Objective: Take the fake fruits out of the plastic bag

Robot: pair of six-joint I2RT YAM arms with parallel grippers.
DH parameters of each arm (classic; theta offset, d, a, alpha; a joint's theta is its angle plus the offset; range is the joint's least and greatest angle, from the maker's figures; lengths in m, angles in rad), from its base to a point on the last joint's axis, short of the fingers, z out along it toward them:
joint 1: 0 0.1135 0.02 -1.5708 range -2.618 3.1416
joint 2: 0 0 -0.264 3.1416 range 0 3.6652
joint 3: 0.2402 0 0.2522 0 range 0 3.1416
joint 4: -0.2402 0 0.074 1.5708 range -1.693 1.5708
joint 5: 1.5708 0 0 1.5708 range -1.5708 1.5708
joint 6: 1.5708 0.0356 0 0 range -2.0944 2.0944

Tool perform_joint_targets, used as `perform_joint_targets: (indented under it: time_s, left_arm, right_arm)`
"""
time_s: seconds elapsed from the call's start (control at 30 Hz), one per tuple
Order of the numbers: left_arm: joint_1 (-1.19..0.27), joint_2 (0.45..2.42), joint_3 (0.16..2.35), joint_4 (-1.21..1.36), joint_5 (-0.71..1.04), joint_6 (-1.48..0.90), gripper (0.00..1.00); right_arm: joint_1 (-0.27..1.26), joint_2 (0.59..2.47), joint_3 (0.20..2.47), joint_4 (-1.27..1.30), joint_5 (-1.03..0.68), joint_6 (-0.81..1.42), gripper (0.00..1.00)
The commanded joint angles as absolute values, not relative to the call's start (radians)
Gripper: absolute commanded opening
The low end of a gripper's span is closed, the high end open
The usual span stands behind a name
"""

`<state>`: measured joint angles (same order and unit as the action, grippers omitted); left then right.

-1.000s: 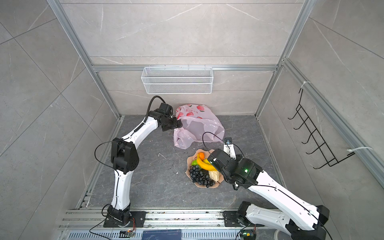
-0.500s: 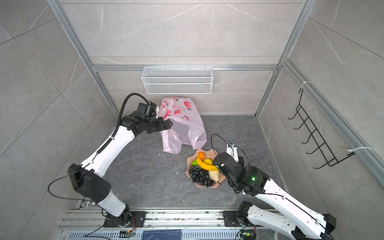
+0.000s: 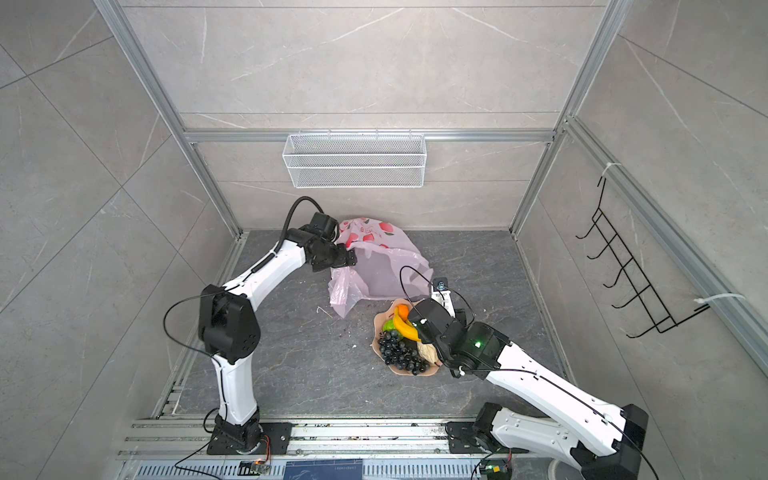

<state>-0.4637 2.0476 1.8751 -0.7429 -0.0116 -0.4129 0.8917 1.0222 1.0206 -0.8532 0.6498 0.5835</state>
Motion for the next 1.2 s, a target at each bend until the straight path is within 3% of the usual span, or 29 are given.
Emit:
perform_joint_targets:
  time_s: [0.0,0.1,0.3,0.43,0.77,1.0,1.17]
  left_arm:
    - [-0.54,2.021,1.855,-0.794,-0.201,-0.228,1.0]
    - [-0.539,1.949,1.666,-0.655,-0.235,-0.175,1.0]
    - [-0.536,2.027,1.709,-0.83,-0.376,-0.185,1.0]
    - [-0.54,1.837,1.524,-0.595,-0.232,-0.179,1.0]
    - [-0.541,1.522,1.341,-0.479,-0.115,-0.332,0.99]
    - [-0.611,1.313,1.149,-0.636,-0.034,-0.614,0.83]
    - [-0.786,1.225,0.987,-0.6,-0.009,-0.816,0.72]
  right_arm:
    - [0.894,1.013,1.046,-0.84,0.628,0.574,0.72]
    - [0.893,1.003,1.037,-0.838,0.623,0.574,0.72]
    - [0.893,1.028,1.048,-0.827,0.598,0.571,0.72]
    - [0.891,1.048,1.056,-0.83,0.596,0.575,0.72]
    - [0.891,1.03,1.042,-0.842,0.601,0.585,0.72]
    - [0.892,0.972,1.015,-0.87,0.638,0.607,0.72]
    - [0.893,0.963,1.0,-0.875,0.632,0.633,0.72]
